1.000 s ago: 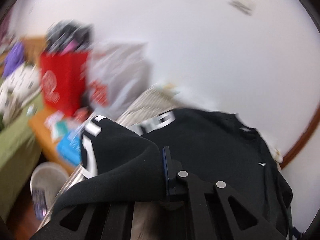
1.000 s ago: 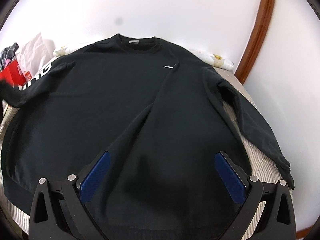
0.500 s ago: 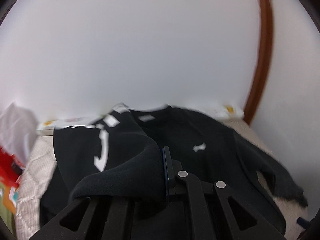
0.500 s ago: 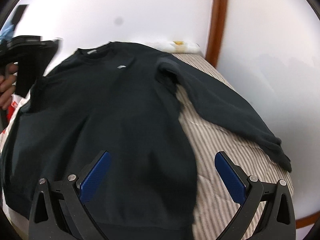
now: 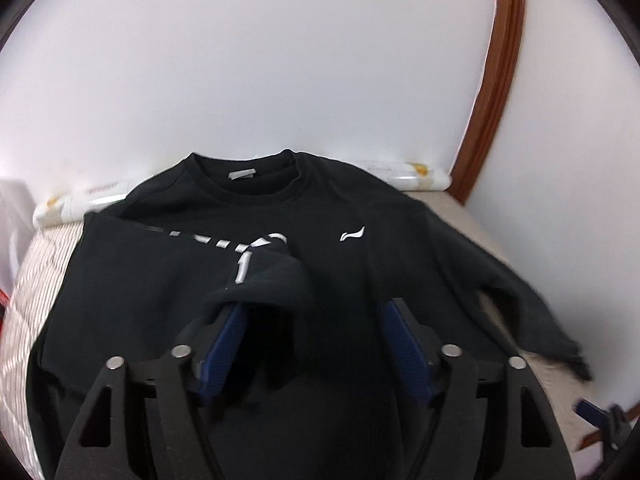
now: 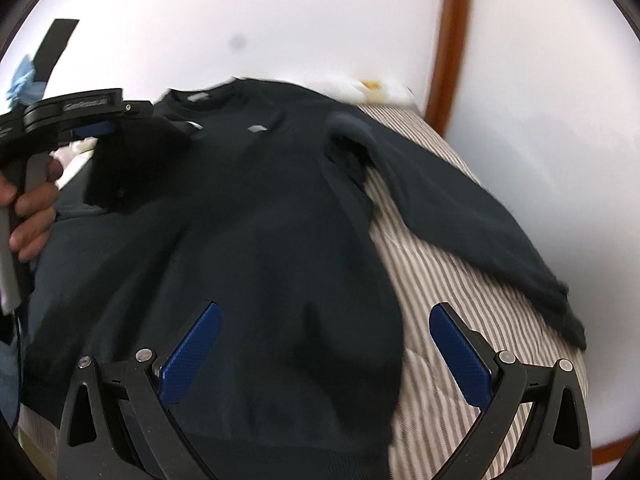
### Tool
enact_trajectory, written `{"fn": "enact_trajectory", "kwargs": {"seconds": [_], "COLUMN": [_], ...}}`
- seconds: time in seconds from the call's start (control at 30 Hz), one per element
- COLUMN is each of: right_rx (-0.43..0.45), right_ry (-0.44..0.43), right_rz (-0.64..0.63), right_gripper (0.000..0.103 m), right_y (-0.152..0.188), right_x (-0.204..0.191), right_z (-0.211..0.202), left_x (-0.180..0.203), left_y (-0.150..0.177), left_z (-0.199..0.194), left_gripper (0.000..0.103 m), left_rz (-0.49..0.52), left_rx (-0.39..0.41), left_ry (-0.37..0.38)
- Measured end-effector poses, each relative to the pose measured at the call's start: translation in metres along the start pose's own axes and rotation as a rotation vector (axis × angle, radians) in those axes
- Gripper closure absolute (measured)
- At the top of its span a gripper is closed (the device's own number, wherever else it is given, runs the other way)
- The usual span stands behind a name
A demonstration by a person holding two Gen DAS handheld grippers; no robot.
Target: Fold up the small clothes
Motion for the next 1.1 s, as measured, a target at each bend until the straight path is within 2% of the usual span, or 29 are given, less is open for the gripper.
{"fn": "enact_trajectory", "kwargs": {"seconds": [0.07,0.17,0.37,0.43,0.57,0.7,0.73,0.8,0.83,0.87,0.9,0.93,1.0,1.1], "right_rx": [0.021,0.063,0.069,0.039,-0.020,-0.081,-0.087,-0.107,-0.101,-0.076,-0.066,-0.058,-0.022,0.064], "right_ry": [-0.019,-0.062,-0.199,-0.229,-0.282,-0.256,-0.253,-0.234,-0.222,-0.233,-0.248,-0.275,-0.320,-0.269], "right_rz": [-0.023,-0.078,-0.181,-0.211,-0.282,-0.332,-0.338,-0.373,-0.398,-0.419,-0.421,-0.414,-0.367,-0.288], "right_gripper": [0.000,0.001,0.008,0.008,0.008,0.009,0.012,0.036,0.040,0.047,0.061,0.067,0.086,0.086], "right_y": [-0.010,-0.028,-0.063,-0.071,-0.076,-0.077,-0.077,-0.074,-0.074,-0.075,-0.077,-0.081,-0.092,-0.116], "right_x": [-0.014,-0.047,-0.130,-0.159,-0.210,-0.243,-0.248,-0.255,-0.257,-0.258,-0.255,-0.250,-0.234,-0.191], "right_z": [-0.004,-0.009,0.016,0.038,0.076,0.119,0.126,0.138,0.142,0.140,0.139,0.134,0.121,0.105], "left_x": [-0.018,-0.059,-0.159,-0.184,-0.222,-0.243,-0.247,-0.248,-0.247,-0.247,-0.248,-0.249,-0.252,-0.253], "left_y": [0.003,0.011,0.041,0.047,0.049,0.053,0.058,0.064,0.067,0.067,0.068,0.069,0.069,0.070], "left_z": [-0.021,-0.052,-0.058,-0.050,-0.028,-0.006,-0.004,0.002,0.004,0.005,0.006,0.006,0.003,0.000], "left_gripper": [0.029,0.023,0.023,0.023,0.023,0.023,0.023,0.023,0.023,0.023,0.023,0.023,0.023,0.023], "left_rz": [-0.016,-0.045,-0.059,-0.067,-0.100,-0.138,-0.150,-0.157,-0.157,-0.158,-0.162,-0.165,-0.183,-0.190], "left_rx": [0.021,0.073,0.027,-0.012,-0.045,-0.069,-0.083,-0.103,-0.105,-0.105,-0.105,-0.104,-0.093,-0.083], "left_ry": [0.004,-0.056,-0.388,-0.448,-0.492,-0.529,-0.525,-0.515,-0.512,-0.508,-0.499,-0.490,-0.478,-0.487]}}
Point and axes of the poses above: each gripper's, at about its wrist camera, not at the fingertips, and z roughly the way its jaws point, x to its right, y to its underside, the point moved 4 cm from there along z, roughly the way its jaws point, and after that the axes turned 2 degrees about x, right-handed, at the moved point
